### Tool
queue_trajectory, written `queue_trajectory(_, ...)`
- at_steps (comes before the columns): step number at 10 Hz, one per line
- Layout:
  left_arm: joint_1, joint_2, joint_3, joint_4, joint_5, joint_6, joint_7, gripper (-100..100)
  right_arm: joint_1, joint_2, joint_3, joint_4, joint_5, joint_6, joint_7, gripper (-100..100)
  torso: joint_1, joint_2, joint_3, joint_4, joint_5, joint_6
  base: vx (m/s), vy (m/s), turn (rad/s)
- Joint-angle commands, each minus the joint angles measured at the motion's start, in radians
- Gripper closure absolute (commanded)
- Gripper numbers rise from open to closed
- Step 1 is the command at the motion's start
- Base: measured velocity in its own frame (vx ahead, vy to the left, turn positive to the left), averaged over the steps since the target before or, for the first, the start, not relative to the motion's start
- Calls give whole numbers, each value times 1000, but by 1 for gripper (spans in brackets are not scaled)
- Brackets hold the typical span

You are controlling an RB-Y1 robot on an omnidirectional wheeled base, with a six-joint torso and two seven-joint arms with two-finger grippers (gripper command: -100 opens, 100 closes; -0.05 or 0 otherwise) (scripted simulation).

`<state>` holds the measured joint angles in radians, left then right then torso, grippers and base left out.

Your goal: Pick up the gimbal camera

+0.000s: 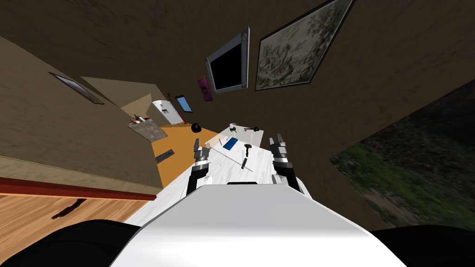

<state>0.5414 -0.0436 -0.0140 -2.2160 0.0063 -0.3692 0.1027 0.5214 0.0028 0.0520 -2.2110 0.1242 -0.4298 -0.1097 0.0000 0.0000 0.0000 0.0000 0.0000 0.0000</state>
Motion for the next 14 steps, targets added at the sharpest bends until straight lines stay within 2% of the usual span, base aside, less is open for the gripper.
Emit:
queue_trajectory(1,0,0,0,0,0,0,0,0,-2,-36,-18,9,-19,32,-37,-100,0,0,0,0,0,0,-38,60,70)
queue_trajectory(4,0,0,0,0,0,0,0,0,-4,-74,-49,30,-52,88,-100,-100,7,4,2,1,2,0,-50,110,72)
queue_trajectory(8,0,0,0,0,0,0,0,0,-5,-120,-111,80,-120,198,-215,-100,8,1,1,0,2,0,-12,117,111)
queue_trajectory(9,0,0,0,0,0,0,0,0,-5,-120,-111,80,-120,204,-224,-100,8,0,0,0,2,0,21,80,27)
queue_trajectory(10,0,0,0,0,0,0,0,0,-4,-129,-129,97,-140,239,-261,-100,6,-1,0,0,1,0,22,78,85)
queue_trajectory(11,0,0,0,0,0,0,0,0,-4,-129,-129,97,-140,239,-261,-100,5,-1,-1,0,1,0,17,55,53)
queue_trajectory(13,0,0,0,0,0,0,0,0,-1,-146,-170,134,-186,310,-328,-100,4,-1,-1,0,1,0,25,84,131)
queue_trajectory(14,0,0,0,0,0,0,0,0,-1,-146,-170,134,-186,316,-341,-100,6,-2,-1,0,1,0,29,79,54)
